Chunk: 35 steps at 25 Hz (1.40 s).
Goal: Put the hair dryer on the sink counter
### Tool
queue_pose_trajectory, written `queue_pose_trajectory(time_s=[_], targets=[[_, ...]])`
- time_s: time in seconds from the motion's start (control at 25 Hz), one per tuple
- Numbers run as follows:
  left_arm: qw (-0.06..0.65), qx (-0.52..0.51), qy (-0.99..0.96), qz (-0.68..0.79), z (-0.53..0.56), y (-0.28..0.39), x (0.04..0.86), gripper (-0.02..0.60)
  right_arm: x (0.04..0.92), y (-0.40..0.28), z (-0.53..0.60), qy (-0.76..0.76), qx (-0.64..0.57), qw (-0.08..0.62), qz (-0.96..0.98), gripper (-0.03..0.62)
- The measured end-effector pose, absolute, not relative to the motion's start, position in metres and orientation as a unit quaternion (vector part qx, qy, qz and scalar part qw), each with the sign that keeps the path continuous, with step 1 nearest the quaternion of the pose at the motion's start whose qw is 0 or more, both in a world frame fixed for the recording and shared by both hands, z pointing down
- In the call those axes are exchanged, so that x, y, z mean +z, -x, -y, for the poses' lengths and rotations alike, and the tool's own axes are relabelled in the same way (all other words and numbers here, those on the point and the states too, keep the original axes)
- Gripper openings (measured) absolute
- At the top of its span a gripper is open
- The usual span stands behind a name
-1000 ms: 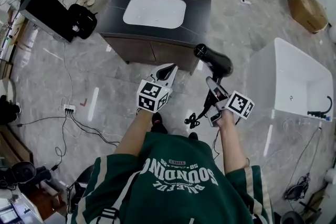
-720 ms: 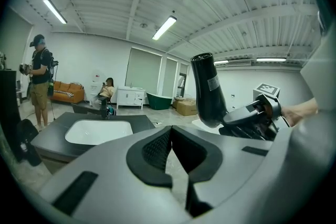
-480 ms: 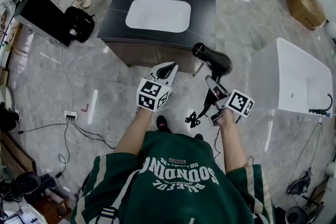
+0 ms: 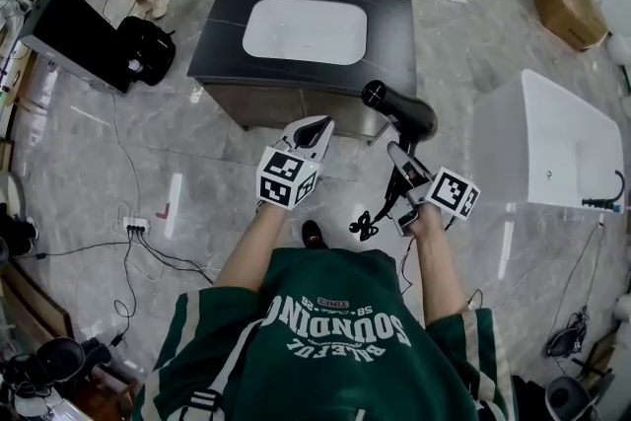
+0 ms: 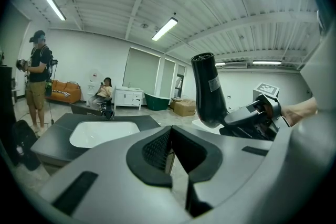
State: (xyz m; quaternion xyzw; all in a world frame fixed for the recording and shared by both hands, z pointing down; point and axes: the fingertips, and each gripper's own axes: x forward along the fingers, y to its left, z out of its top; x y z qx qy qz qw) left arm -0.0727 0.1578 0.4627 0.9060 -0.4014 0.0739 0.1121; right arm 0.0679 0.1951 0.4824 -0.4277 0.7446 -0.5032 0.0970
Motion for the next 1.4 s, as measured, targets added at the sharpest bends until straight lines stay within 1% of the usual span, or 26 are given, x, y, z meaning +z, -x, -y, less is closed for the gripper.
queue_pose_trajectory(time_s=[0.32,0.84,1.12,1.4], targets=[[0.109,0.068,-0.909,0.397,-0.149,0.102,0.462,0.012,0.484,-0.043,-0.189,0.436,-0.503,0.104,-0.739,0.204],[0.108,0.069,-0.909,0.396,-0.131,0.110,0.464,0.012,0.481,-0.038,-0.170,0.444,-0.497,0.103,-0.739,0.204],[0.105,0.078,-0.913,0.387,-0.091,0.107,0.464,0.012,0.482,-0.040,-0.122,0.440,-0.494,0.118,-0.740,0.204],[0.115,0.080,-0.911,0.388,-0.037,0.109,0.469,0.012,0.483,-0.035,-0.065,0.439,-0.506,0.113,-0.734,0.204]])
